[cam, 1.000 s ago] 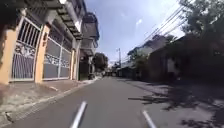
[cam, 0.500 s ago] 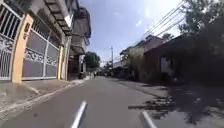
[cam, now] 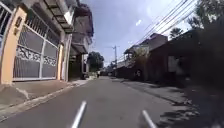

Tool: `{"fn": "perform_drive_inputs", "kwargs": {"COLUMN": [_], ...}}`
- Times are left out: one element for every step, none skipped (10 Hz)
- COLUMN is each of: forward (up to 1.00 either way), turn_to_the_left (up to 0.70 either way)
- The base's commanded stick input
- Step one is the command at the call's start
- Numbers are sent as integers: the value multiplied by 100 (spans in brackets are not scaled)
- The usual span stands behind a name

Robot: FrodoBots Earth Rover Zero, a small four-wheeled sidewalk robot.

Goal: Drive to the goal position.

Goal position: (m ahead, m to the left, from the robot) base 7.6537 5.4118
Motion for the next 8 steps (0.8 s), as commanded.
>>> {"fn": "perform_drive_inputs", "kwargs": {"forward": [100, 100, 100, 100, 100, 100, 100, 100], "turn_to_the_left": [0, 0, -7, -28, -35, -35, -28, -6]}}
